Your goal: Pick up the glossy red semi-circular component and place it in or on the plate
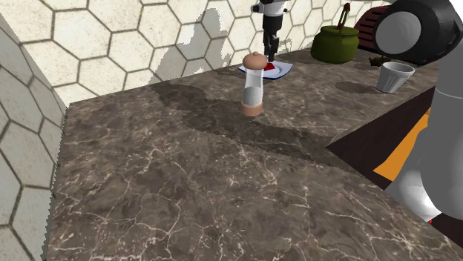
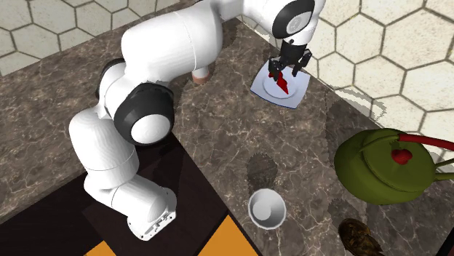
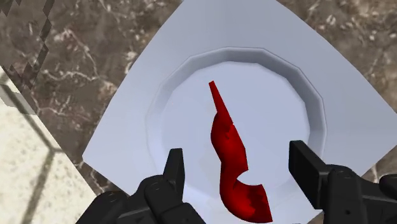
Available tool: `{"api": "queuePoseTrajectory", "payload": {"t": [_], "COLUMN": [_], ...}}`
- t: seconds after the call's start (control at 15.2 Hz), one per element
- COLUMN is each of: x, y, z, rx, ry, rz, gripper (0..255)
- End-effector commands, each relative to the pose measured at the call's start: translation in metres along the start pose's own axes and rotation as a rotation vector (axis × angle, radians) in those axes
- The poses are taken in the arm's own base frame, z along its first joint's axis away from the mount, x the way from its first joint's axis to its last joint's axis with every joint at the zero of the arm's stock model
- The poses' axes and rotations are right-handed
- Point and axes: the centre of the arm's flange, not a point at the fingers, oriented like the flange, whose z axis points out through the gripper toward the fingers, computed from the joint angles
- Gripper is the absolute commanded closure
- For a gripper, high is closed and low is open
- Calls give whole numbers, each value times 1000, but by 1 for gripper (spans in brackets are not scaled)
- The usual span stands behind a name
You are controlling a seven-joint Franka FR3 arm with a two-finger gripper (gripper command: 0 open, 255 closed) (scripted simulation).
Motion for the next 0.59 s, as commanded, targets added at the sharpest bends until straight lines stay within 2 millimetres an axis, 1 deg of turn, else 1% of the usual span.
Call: {"api": "queuePoseTrajectory", "payload": {"t": [0.0, 0.2, 0.4, 0.46, 0.53], "x": [-1, -1, -1, -1, -1], "y": [1, 0, 0, 0, 0], "z": [2, 0, -40, -50, -50], "rx": [2, 2, 2, 2, 2], "ry": [-2, -2, -2, -2, -2], "rz": [1, 2, 1, 1, 2], "gripper": [0, 0, 0, 0, 0]}}
